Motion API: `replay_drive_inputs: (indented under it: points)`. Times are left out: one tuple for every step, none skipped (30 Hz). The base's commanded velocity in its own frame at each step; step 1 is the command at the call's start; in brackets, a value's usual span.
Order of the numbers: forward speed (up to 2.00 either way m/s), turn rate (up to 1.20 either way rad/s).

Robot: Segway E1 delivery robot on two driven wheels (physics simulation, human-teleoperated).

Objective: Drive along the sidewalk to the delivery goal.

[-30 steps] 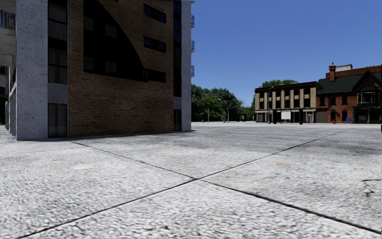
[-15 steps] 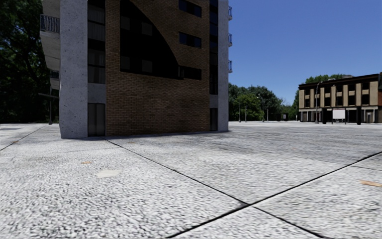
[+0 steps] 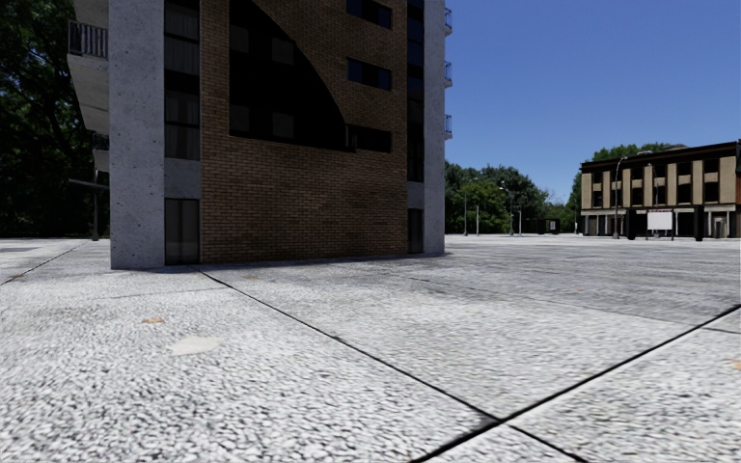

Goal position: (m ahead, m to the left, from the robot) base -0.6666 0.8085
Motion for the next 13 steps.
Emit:
replay_drive_inputs:
  points:
    - [0.00, 0.00]
    - [0.00, 0.00]
    - [0.00, 0.00]
    - [0.00, 0.00]
    - [0.00, 0.00]
    - [0.00, 0.00]
    - [0.00, 0.00]
    - [0.00, 0.00]
    - [0.00, 0.00]
    - [0.00, 0.00]
    - [0.00, 0.00]
    - [0.00, 0.00]
    - [0.00, 0.00]
